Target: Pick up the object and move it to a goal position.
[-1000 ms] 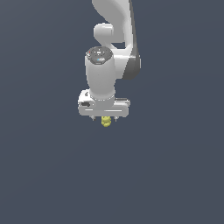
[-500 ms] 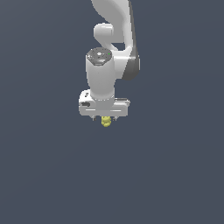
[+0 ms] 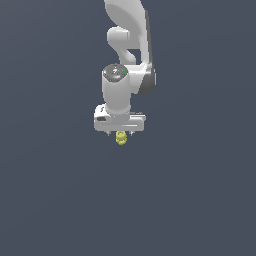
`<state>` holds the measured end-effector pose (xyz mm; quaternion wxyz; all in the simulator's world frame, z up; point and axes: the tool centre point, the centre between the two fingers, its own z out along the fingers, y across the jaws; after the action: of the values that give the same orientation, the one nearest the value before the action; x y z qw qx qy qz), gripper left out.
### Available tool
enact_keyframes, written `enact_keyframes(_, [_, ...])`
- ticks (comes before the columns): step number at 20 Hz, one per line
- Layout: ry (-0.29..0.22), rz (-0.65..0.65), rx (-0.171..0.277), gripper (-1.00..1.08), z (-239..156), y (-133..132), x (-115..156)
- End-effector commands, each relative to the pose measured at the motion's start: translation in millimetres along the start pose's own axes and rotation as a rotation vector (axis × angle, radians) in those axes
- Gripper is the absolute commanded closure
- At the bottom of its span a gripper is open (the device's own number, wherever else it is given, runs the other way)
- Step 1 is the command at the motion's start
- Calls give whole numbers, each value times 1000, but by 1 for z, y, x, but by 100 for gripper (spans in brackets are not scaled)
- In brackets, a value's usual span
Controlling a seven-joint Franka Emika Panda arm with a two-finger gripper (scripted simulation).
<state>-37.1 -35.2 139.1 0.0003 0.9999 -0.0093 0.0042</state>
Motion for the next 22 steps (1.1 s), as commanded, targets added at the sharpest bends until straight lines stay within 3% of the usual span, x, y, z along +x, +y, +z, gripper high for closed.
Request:
enact_keyframes(1, [-3,-3,0,-92,12,1,-13])
enact_keyframes(10, [-7,-9,1,-92,35,2,-44])
enact_keyframes(22, [-9,-9,1,-92,53,2,-47])
